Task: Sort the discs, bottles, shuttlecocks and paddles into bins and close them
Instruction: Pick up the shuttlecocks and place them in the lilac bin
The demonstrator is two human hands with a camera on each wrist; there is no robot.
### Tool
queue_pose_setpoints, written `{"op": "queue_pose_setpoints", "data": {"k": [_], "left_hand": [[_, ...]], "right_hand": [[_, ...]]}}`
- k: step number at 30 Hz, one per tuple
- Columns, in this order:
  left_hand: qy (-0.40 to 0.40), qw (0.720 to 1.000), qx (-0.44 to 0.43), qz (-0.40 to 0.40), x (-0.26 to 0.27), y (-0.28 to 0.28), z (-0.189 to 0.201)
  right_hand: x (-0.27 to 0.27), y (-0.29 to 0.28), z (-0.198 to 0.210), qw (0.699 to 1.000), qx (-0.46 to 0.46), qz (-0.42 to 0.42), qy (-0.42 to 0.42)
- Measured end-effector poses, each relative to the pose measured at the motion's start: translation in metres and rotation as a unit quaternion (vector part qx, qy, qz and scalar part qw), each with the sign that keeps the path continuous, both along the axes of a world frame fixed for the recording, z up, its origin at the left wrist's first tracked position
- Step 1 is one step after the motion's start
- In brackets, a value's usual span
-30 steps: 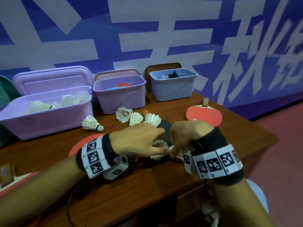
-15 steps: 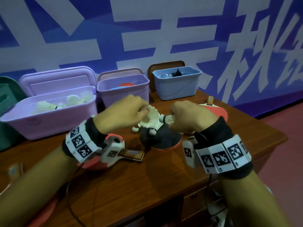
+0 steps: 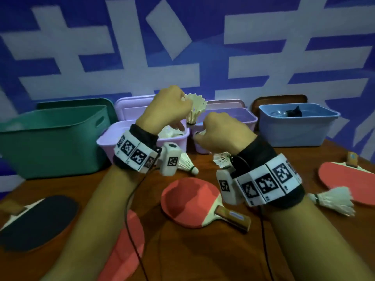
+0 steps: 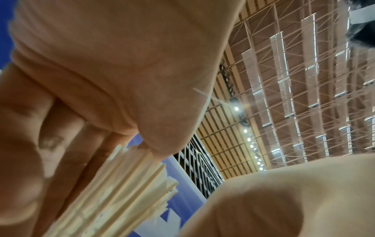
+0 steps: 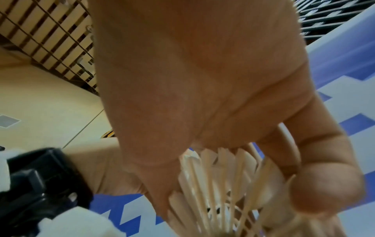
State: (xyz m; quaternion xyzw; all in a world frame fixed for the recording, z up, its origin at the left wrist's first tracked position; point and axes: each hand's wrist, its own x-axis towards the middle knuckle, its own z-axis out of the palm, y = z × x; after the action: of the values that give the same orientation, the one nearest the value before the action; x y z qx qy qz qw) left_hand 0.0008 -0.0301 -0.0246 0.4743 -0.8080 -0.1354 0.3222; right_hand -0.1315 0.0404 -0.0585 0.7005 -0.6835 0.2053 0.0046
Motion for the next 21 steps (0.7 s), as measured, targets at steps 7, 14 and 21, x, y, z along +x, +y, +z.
{"op": "queue_pose_setpoints", "data": {"k": [7, 14, 21], "left_hand": [[0.044, 0.993, 0.01, 0.106, 0.059, -0.048, 0.009], [0.105, 0.979, 0.094, 0.146, 0.103, -0.096, -0.01], [0.128, 0.953, 0.125, 0.244, 0.148, -0.14, -0.049]], "right_hand": [[0.051, -0.063, 0.005, 0.996, 0.066, 0.043, -0.034], [0.077, -0.128, 0.005, 0.989, 0.079, 0.045, -0.117], [0.093, -0.198, -0.041, 0.987, -0.018, 0.044, -0.156]]}}
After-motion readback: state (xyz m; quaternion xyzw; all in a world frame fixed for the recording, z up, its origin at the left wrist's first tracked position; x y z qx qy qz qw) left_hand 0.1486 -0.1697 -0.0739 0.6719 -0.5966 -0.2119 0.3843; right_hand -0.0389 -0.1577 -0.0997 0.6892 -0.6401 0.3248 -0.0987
